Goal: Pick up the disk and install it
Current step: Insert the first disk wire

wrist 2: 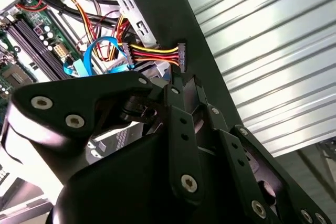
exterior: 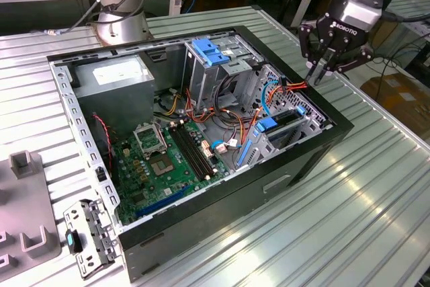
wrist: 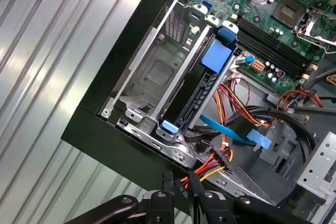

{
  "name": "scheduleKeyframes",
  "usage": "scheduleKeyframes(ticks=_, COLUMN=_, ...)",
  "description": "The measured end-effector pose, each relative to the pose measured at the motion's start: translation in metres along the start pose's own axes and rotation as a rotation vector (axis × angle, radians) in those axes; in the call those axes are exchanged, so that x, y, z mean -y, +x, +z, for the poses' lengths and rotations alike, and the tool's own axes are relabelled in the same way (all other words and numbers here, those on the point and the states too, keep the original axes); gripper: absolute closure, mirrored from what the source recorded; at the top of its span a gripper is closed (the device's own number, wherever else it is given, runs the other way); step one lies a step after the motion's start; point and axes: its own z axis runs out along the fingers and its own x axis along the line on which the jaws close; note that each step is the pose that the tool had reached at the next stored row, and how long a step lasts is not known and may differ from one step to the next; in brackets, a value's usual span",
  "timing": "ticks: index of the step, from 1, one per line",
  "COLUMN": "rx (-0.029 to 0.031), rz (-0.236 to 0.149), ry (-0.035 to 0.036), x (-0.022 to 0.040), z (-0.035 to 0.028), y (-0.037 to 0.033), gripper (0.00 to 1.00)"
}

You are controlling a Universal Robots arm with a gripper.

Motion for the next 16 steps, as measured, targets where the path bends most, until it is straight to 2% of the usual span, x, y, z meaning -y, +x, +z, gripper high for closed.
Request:
scheduleKeyframes(ticks=2, rx=0.0007, rz=-0.066, ry=0.001, x=0.0001, z=0.0003, y=-0.0001, gripper=0.75)
scheduleKeyframes(ticks=4, rx=0.0014, rz=-0.109, ry=0.0017, x=0.0001, z=0.0008, y=0.0, gripper=0.75)
scheduleKeyframes(ticks=5, rx=0.0016, rz=-0.142, ry=0.0022, x=0.0001, z=0.0009, y=-0.0001, gripper=0.75)
scheduleKeyframes(ticks=9, rx=0.0021, rz=-0.149, ry=0.0026, x=0.0001, z=0.001, y=0.0, gripper=0.75)
scheduleKeyframes(ticks=11, rx=0.0025, rz=-0.167, ry=0.003, x=0.0, z=0.0013, y=0.0001, gripper=0.75)
scheduleKeyframes(ticks=13, rx=0.0027, rz=-0.205, ry=0.0038, x=0.0, z=0.002, y=0.0, gripper=0.75)
scheduleKeyframes(ticks=14, rx=0.003, rz=-0.239, ry=0.0044, x=0.0, z=0.003, y=0.0001, gripper=0.75)
scheduleKeyframes(ticks=16, rx=0.0033, rz=-0.269, ry=0.0049, x=0.0002, z=0.0044, y=0.0002, gripper=0.75)
